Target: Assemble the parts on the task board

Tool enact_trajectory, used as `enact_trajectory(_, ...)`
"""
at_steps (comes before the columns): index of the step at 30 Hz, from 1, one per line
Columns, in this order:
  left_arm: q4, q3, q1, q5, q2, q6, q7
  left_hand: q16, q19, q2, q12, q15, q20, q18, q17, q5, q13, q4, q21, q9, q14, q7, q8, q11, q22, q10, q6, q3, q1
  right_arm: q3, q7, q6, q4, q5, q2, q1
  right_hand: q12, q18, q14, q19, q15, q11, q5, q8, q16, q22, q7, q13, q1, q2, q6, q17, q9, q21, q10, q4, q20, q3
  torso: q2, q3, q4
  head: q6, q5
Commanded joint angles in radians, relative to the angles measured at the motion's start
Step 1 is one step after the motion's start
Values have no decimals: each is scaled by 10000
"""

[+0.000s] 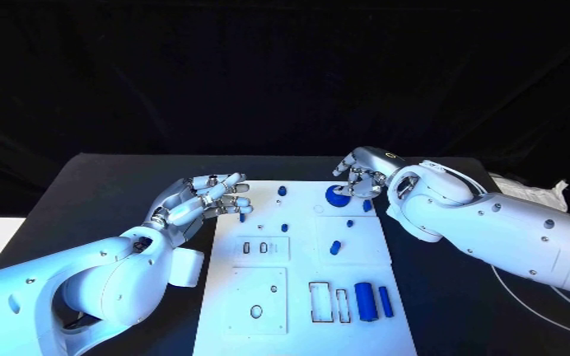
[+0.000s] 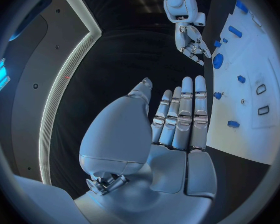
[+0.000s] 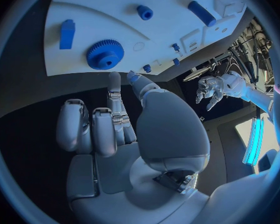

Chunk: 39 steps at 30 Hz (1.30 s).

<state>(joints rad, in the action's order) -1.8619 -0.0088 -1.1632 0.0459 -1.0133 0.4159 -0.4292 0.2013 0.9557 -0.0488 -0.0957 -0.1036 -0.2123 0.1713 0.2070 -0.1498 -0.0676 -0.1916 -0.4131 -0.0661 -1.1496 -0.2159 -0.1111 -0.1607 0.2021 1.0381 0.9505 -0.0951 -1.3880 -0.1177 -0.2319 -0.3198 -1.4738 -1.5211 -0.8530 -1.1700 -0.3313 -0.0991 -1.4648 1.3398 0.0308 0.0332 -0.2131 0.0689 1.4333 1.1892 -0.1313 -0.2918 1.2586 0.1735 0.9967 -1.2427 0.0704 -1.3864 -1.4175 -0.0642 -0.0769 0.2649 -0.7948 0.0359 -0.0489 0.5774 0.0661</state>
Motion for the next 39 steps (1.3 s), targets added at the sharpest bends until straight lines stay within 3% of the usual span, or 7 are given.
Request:
enact_trajectory(1, 7, 7, -11, 62, 44, -252, -15, -68, 40, 93, 45, -55, -10, 88, 16, 37, 15, 59, -62, 15, 16, -74, 61, -62, 15, -5, -7, -22, 35, -8, -820, 837, 77, 277, -25, 1, -1693, 225, -563, 79, 38, 54, -22, 4, 130, 131, 9, -2015, 188, -167, -103, -217, 4, -83, 368, -305, 24, -620, 18, -18, 26, 9, 33)
enact_trajectory(3, 15, 7, -11, 61, 52, -259, -9, -68, 40, 93, 45, -55, -10, 88, 16, 37, 15, 59, -62, 15, 16, -74, 61, -62, 15, -5, -7, -22, 35, -9, -980, 965, 136, 169, -14, 2, -3122, 228, -574, 100, 1, 76, -50, 14, 216, 207, 39, -3808, 525, -263, -135, -362, 11, -121, 837, -544, -13, -1079, 17, -13, 12, 3, 48)
enact_trajectory(5, 21, 7, -11, 60, 57, -264, -5, -68, 40, 93, 45, -55, -10, 88, 16, 37, 15, 59, -62, 15, 16, -74, 61, -62, 15, -5, -7, -22, 35, -9, -1104, 1067, 215, 69, 30, 3, -3983, 247, -587, 118, -7, 83, -33, 11, 271, 259, -36, -4854, 595, -347, -163, -465, 11, -147, 903, -809, -55, -1365, 13, -8, -1, 2, 66)
enact_trajectory(10, 34, 6, -11, 60, 72, -274, 1, -68, 40, 93, 45, -55, -10, 88, 16, 37, 15, 59, -62, 15, 16, -74, 61, -62, 15, -5, -7, -22, 35, -9, -1195, 1202, 369, -44, 194, 14, -4710, 247, -600, 133, -45, 125, -41, 12, 328, 312, -51, -5842, 798, -457, -183, -574, 12, -174, 950, -1104, -69, -1662, 16, -7, -25, 33, 73)
enact_trajectory(19, 56, 6, -10, 59, 80, -278, 10, -68, 40, 93, 45, -55, -10, 88, 16, 37, 15, 59, -62, 15, 16, -74, 61, -62, 15, -5, -7, -22, 35, -6, -1215, 1367, 507, -110, 381, 43, -5190, 253, -612, 149, -46, 121, -58, 48, 368, 353, -44, -6422, 926, -528, -116, -656, 25, -194, 868, -1224, -75, -1772, 25, 11, -37, 82, 91)
enact_trajectory(39, 82, 6, -10, 59, 90, -286, 18, -68, 40, 93, 45, -55, -10, 88, 16, 37, 15, 59, -62, 15, 16, -74, 61, -62, 15, -5, -7, -22, 35, -2, -1196, 1747, 758, -388, 572, 122, -6472, 284, -657, 240, -4, 63, -108, 199, 499, 531, 19, -7801, 1332, -753, 240, -945, 70, -282, 499, -1257, -45, -1850, 33, 4, -74, 159, 104)
